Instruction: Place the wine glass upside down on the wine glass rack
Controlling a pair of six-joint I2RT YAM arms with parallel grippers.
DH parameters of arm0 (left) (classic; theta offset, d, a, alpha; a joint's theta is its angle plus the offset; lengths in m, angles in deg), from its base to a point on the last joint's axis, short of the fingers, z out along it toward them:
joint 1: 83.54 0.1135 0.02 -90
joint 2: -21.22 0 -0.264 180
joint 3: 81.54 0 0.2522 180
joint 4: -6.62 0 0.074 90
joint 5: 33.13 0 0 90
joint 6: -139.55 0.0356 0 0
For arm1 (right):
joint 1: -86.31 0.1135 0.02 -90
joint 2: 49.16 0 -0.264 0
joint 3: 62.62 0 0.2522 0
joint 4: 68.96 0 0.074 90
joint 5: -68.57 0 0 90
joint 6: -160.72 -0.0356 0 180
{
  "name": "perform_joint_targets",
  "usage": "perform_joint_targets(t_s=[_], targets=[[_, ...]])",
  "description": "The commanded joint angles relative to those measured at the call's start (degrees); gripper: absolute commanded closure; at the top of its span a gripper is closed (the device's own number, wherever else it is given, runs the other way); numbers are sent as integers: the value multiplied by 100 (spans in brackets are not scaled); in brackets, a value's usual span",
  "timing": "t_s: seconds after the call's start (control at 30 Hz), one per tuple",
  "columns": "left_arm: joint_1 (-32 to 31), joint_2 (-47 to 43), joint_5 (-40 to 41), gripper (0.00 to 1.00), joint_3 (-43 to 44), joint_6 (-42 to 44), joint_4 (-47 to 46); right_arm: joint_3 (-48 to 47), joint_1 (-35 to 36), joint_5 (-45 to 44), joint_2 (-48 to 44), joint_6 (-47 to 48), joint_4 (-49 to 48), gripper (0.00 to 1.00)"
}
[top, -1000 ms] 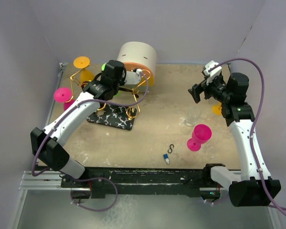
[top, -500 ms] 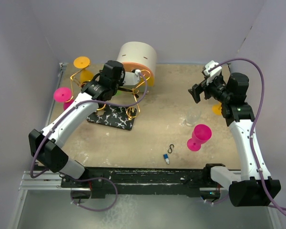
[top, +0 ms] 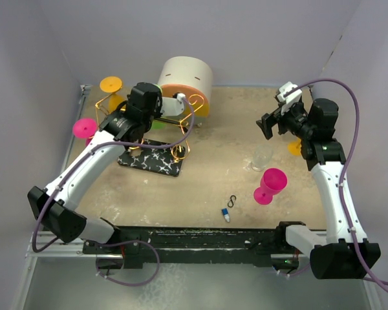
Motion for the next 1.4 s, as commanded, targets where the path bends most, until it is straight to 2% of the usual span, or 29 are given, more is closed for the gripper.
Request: perform_joint_targets(t_s=[0.0,0.17,0.37,0.47,0.6,0.7,1.1,1.37], targets=[[24,-443,-63,57,63,-263,44,8,-79,59,-30,-37,-196,0],[52,-744,-585,54,231,-752,390,-22,-201,117,-30,-83,-196,0],[252,-1105,-1337,39,437,-1426,633,-247,-313,-39,22,-128,69,0],[395,-1270,-1654,28,499,-1747,635,-523,-322,-256,172,-170,490,0],[566,-1355,-1784,12,503,-2122,505,-576,-354,-1482,431,-279,681,0],[665,-1374,-1676,0,510,-2316,442,-641,-662,-1804,644,-442,875,0],[857,-1596,-1888,1,480,-2621,471,-861,-2371,-2268,1277,-916,793,4],[865,-1630,-2036,1,421,-2648,508,-1192,-2629,-2471,1961,-924,555,14]])
